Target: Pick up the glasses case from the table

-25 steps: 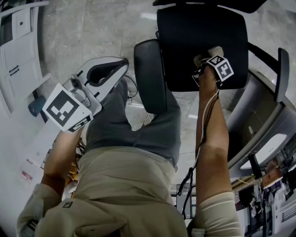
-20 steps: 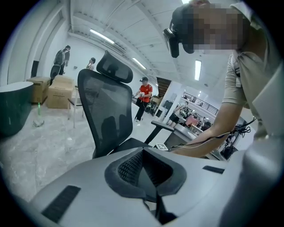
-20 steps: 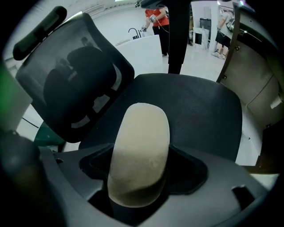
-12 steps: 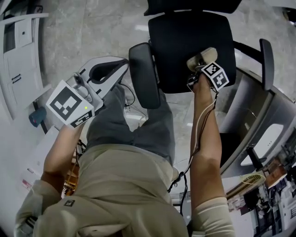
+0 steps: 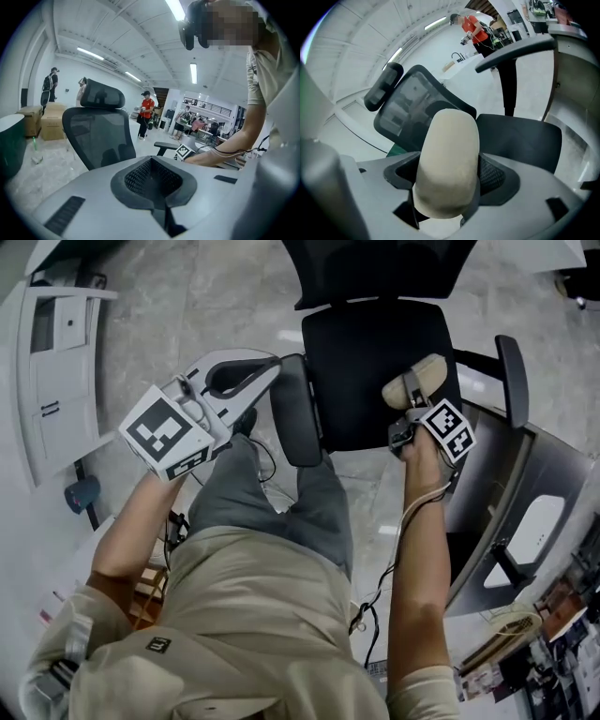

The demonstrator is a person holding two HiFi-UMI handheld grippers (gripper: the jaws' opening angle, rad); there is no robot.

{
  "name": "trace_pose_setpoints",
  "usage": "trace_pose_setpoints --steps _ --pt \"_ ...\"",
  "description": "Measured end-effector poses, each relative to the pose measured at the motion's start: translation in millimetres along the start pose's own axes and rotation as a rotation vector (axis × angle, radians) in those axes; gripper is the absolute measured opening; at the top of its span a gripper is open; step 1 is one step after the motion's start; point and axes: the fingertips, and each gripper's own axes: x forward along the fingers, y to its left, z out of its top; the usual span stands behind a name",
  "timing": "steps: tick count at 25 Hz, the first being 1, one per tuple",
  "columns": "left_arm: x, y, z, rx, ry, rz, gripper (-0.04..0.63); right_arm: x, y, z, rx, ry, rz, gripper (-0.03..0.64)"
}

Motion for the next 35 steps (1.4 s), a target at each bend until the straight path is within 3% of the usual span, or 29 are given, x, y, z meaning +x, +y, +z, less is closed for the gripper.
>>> trace_pose_setpoints --steps 13,26,30,35 --pt "-10.8 -19.7 68.2 0.122 -0.052 0.000 0.014 -91.2 94.5 58.2 -0.061 -0.096 0.184 0.360" --pt "-36.0 -54.4 123.6 0.150 -0.142 -0.015 0.015 -218.6 170.8 105.8 -0.095 -0.276 0.316 0.360" --pt "-45.0 -70.0 139.5 0.149 -0.173 -0.030 0.015 -260.8 222.5 120.7 -0.209 -0.345 0.507 0.360" --pt "-49.9 -83.9 155.1 0.152 -0.199 -0.048 0.014 -306.6 241.9 135.6 -0.256 -0.415 0.512 0.360"
